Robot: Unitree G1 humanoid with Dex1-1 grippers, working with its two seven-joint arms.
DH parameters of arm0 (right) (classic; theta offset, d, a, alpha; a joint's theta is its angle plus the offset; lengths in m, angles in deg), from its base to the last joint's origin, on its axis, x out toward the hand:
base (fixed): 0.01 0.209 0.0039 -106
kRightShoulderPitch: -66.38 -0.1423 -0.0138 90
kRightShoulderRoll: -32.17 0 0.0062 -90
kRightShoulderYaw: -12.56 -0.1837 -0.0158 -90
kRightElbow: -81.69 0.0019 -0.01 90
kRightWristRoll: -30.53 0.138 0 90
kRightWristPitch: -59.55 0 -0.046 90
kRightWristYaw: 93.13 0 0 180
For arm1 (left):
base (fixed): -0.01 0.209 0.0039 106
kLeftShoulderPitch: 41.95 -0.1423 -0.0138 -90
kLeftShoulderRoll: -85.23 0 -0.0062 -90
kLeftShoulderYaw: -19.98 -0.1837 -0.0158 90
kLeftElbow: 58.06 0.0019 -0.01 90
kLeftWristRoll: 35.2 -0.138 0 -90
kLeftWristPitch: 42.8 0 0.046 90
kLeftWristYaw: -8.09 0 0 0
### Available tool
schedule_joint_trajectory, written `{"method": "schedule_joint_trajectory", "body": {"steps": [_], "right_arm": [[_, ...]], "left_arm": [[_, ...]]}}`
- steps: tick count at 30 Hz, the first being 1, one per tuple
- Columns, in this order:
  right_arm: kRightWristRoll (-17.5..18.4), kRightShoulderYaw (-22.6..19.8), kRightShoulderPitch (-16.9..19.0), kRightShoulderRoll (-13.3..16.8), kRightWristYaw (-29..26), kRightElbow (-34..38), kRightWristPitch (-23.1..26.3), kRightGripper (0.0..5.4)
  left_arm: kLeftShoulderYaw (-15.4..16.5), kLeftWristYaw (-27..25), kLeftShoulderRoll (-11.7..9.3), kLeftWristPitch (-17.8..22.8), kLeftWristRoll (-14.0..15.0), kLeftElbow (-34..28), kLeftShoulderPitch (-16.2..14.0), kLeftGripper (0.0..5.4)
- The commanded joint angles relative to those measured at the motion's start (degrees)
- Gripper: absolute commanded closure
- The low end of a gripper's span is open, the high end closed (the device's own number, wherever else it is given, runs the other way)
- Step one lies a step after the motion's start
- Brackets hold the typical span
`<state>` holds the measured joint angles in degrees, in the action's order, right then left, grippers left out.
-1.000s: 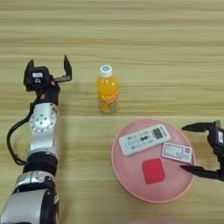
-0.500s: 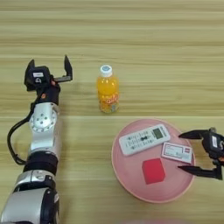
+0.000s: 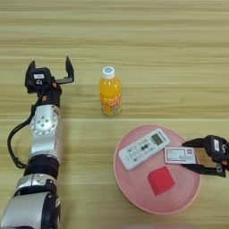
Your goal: Move the objects on the table
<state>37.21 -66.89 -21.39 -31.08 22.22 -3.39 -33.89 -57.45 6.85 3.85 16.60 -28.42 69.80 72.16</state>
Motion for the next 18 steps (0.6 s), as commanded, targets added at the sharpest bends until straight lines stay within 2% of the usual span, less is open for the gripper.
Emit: {"method": "schedule_joint_trajectory", "body": {"steps": [1,10,18], "right_arm": [[-1.32,0.26,-0.96,1.24,0.04,-0.40,-0.57,3.25],[-1.17,0.04,-1.85,1.27,-0.29,-0.31,-0.76,3.29],[3.03,-2.35,-3.18,1.06,-0.86,1.49,0.37,3.29]], "left_arm": [[-0.13,0.13,0.18,-0.52,-0.13,0.07,0.98,0.00],[-0.20,0.21,0.33,-0.54,-0.15,-0.07,0.92,0.00],[-0.18,0.21,0.33,-0.70,-0.17,0.16,0.97,0.00]]}}
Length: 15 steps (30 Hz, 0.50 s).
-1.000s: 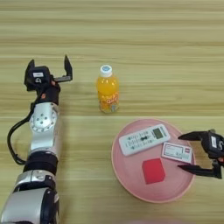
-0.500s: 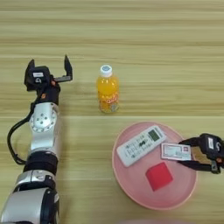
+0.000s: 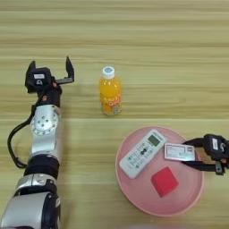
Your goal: Move the objects on the table
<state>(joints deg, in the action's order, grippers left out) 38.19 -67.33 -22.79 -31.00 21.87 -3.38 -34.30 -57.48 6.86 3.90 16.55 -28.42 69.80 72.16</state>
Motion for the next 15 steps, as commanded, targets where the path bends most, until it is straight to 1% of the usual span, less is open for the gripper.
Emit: {"method": "schedule_joint_trajectory", "body": {"steps": [1,5,7,9,11,13,15], "right_arm": [[2.84,-2.39,-1.98,1.00,-0.64,1.71,0.99,3.29],[6.51,-5.18,-3.75,0.23,0.03,2.45,3.04,3.29],[8.61,-6.88,-5.72,-1.60,2.08,2.11,4.44,3.29],[9.65,-7.92,-7.45,-3.07,4.24,1.41,5.92,3.29],[9.07,-8.24,-9.01,-4.11,6.77,-0.01,7.31,3.29],[7.61,-8.05,-10.66,-5.18,9.79,-2.44,8.96,3.29],[6.88,-7.75,-11.58,-5.87,11.63,-4.02,10.22,3.29]], "left_arm": [[-0.14,0.19,0.26,-0.67,-0.18,0.21,0.98,0.00],[-0.14,0.20,0.26,-0.73,-0.19,0.15,0.89,0.00],[-0.16,0.22,0.28,-0.79,-0.22,0.14,0.87,0.00],[-0.18,0.23,0.26,-0.82,-0.26,0.16,0.89,0.00],[-0.18,0.23,0.26,-0.84,-0.25,0.21,0.91,0.00],[-0.17,0.19,0.25,-0.92,-0.22,0.32,0.92,0.00],[-0.16,0.17,0.25,-0.98,-0.19,0.38,0.93,0.00]]}}
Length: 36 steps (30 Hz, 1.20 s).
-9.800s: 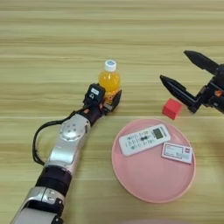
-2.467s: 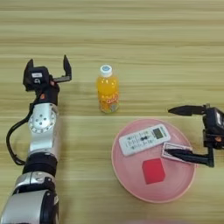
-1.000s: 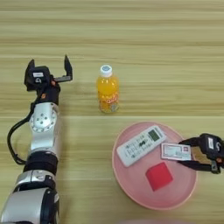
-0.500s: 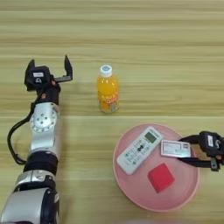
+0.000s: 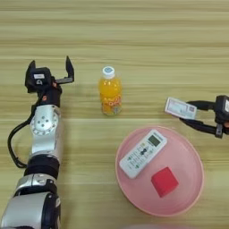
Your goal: Move the objects on the table
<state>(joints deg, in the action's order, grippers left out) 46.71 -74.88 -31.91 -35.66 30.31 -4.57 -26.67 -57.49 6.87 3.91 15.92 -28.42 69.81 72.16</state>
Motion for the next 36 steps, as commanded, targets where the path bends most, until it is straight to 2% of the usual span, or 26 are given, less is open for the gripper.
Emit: {"method": "schedule_joint_trajectory", "body": {"steps": [1,12,24,25,32,36], "right_arm": [[-1.99,-0.02,-2.81,-1.64,3.97,-3.63,3.11,3.29],[-7.25,2.92,-4.63,-6.40,8.86,-15.30,3.50,3.29],[-10.40,3.95,-6.59,-8.86,9.21,-25.99,-0.92,3.29],[-10.48,3.97,-6.60,-8.88,9.11,-26.34,-1.20,3.00],[-9.72,3.14,-7.16,-9.02,8.79,-27.38,-2.27,2.28],[-7.65,1.35,-7.46,-8.99,8.34,-25.05,-2.29,1.86]], "left_arm": [[-0.15,0.14,0.22,-0.38,-0.17,0.38,0.92,0.00],[-0.07,-0.08,0.07,-0.50,-0.01,0.21,0.71,0.00],[-0.04,-0.24,0.08,-0.75,0.06,0.56,0.83,0.00],[-0.04,-0.27,0.08,-0.75,0.06,0.57,0.83,0.00],[-0.10,-0.33,0.11,-0.79,0.06,0.78,0.92,0.00],[-0.06,-0.38,0.09,-0.77,0.14,0.94,1.03,0.00]]}}
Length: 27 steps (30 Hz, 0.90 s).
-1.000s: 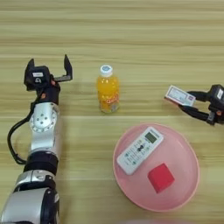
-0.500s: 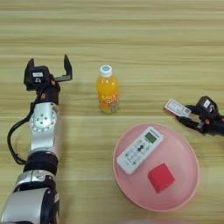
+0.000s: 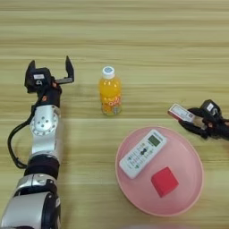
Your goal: Move the objects on the table
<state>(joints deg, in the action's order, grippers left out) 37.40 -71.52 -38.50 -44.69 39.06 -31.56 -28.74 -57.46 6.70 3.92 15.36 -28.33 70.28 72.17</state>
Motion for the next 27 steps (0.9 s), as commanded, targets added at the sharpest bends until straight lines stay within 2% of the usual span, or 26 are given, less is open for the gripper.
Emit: {"method": "schedule_joint_trajectory", "body": {"steps": [1,10,12,16,19,23,27], "right_arm": [[2.35,-2.54,-0.90,0.05,-0.66,2.63,-0.07,1.80],[10.05,-9.04,-1.88,-1.49,-0.95,9.10,-2.14,0.88],[11.55,-10.34,-2.05,-2.27,-0.62,10.03,-3.13,0.51],[13.27,-13.46,-3.11,-5.08,2.88,9.65,-6.62,0.11],[12.51,-14.79,-3.69,-6.96,6.25,8.24,-10.25,0.05],[9.60,-16.12,-3.62,-10.25,13.00,5.98,-18.11,0.05],[6.77,-16.64,-3.91,-11.75,17.83,2.45,-24.19,0.05]], "left_arm": [[-0.09,-0.20,0.08,-0.21,0.06,0.52,1.06,0.00],[0.14,-0.35,-0.15,-0.39,0.26,1.44,1.51,0.00],[0.21,-0.43,-0.23,-0.44,0.32,1.64,1.59,0.00],[0.31,-0.51,-0.30,-0.55,0.33,1.92,1.71,0.00],[0.44,-0.64,-0.36,-0.73,0.44,2.02,1.69,0.00],[0.64,-1.00,-0.45,-1.04,0.64,2.17,1.54,0.00],[1.06,-1.53,-0.59,-0.91,1.19,2.59,1.68,0.00]]}}
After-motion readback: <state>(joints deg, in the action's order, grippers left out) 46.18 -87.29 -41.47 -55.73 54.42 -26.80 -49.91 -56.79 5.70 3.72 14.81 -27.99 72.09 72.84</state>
